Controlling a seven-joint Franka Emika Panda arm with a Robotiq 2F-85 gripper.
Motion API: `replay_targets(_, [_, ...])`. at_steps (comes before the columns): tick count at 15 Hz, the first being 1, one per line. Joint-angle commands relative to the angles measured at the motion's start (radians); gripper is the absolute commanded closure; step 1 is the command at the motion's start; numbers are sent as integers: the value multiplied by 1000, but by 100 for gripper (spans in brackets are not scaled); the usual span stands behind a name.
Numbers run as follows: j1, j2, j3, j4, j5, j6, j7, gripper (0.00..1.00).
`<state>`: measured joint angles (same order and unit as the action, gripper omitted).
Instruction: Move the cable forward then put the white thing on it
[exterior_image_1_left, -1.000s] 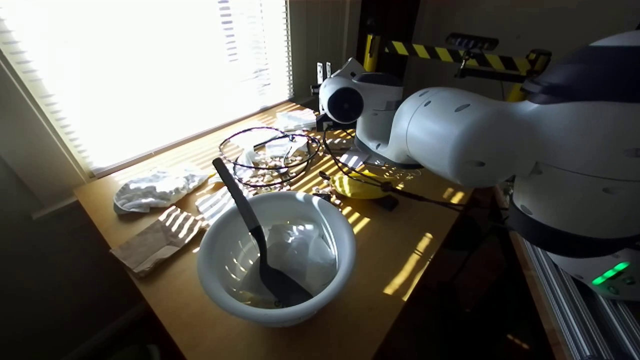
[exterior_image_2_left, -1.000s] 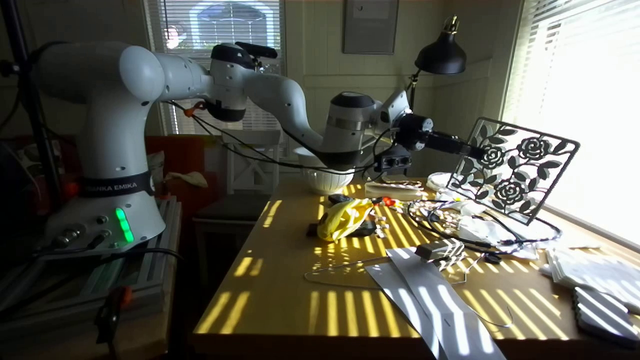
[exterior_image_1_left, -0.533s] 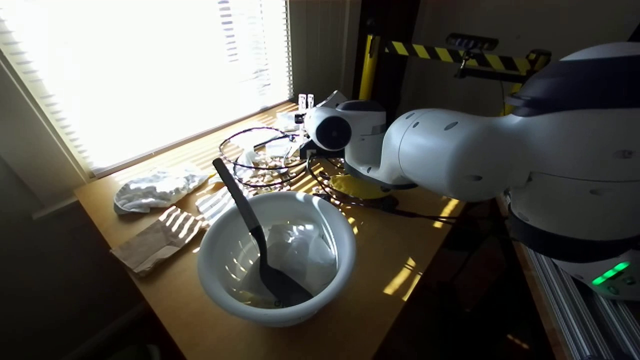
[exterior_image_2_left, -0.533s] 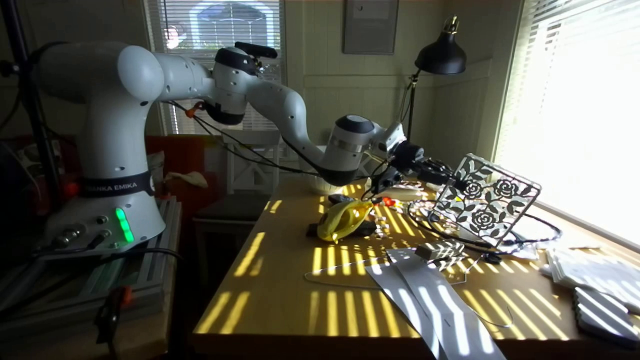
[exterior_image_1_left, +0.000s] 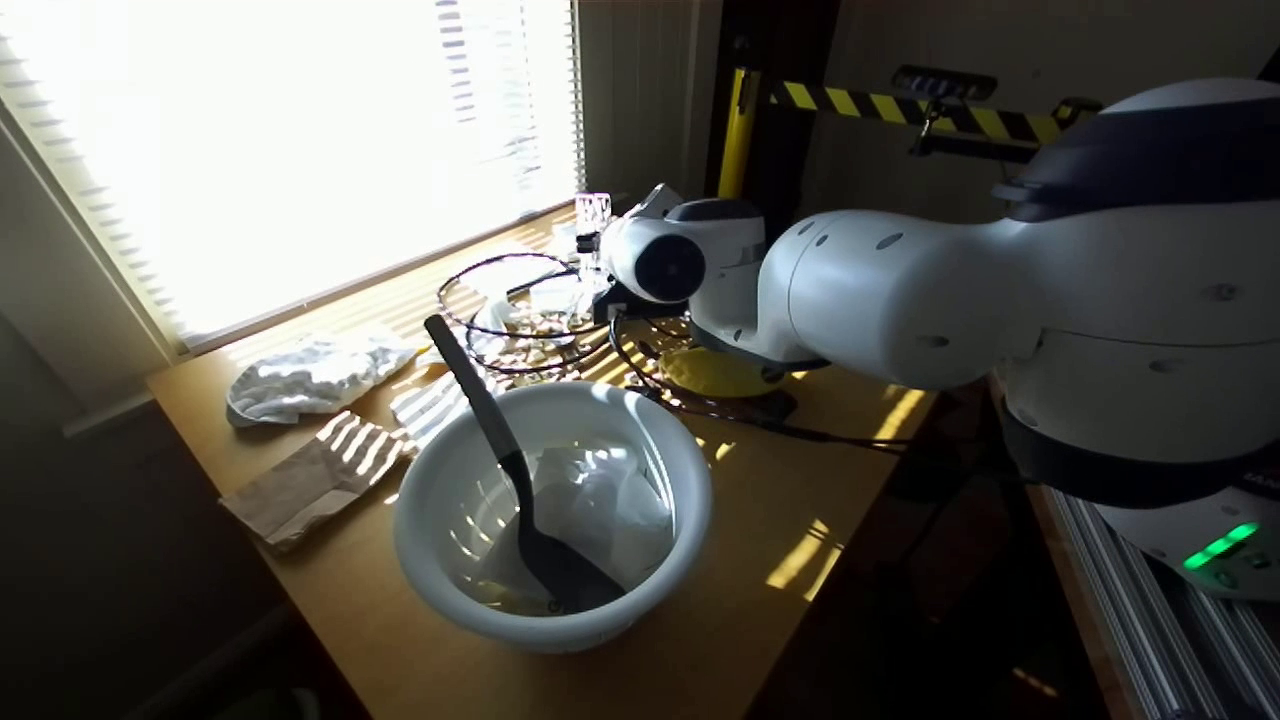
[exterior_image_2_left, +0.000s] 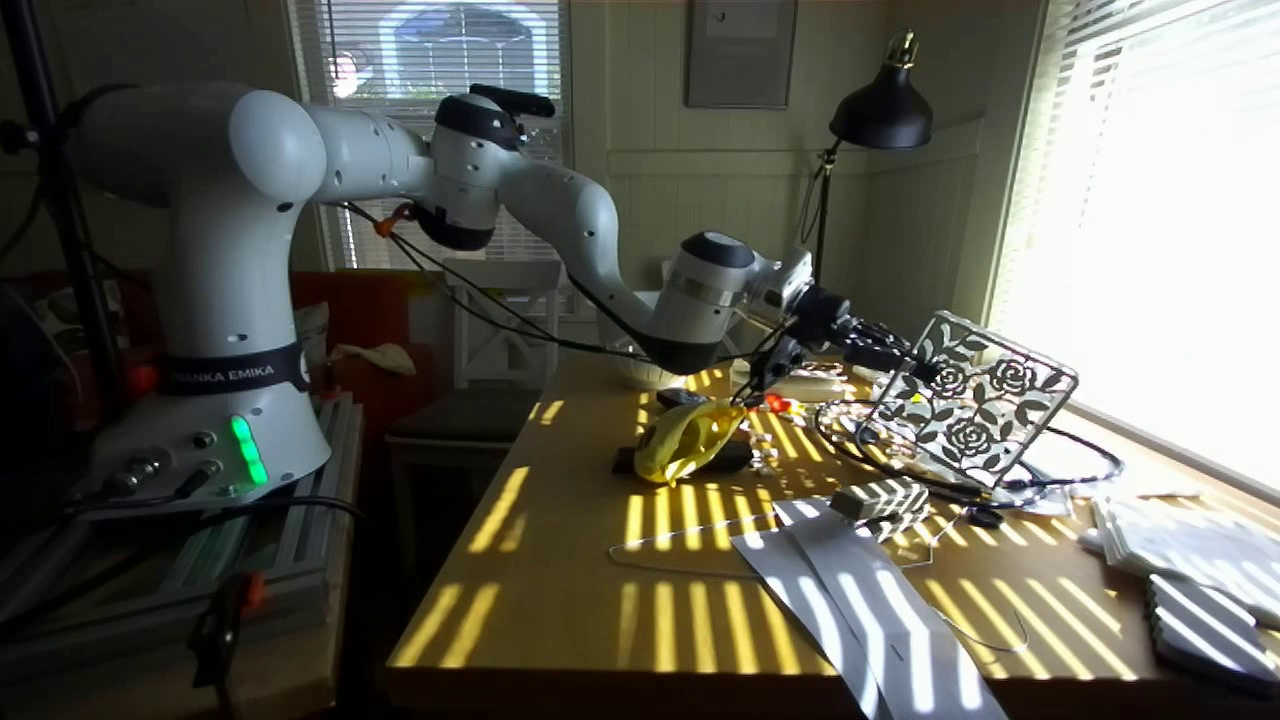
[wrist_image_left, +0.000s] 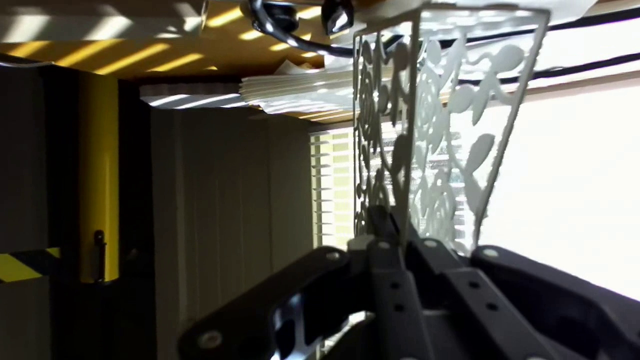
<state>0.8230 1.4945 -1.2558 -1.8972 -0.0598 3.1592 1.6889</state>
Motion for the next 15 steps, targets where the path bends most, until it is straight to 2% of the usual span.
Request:
replay_targets(1, [7, 0, -39, 15, -169, -3, 60, 72])
replay_targets(3, [7, -1, -47, 29, -239, -5, 87, 66])
replay_targets(10, [13, -3, -112, 86, -474, 3, 228, 16])
replay_targets(12, [42, -4, -188, 84, -574, 33, 324, 2])
replay_targets(15, [70, -6, -302, 95, -703, 77, 434, 0])
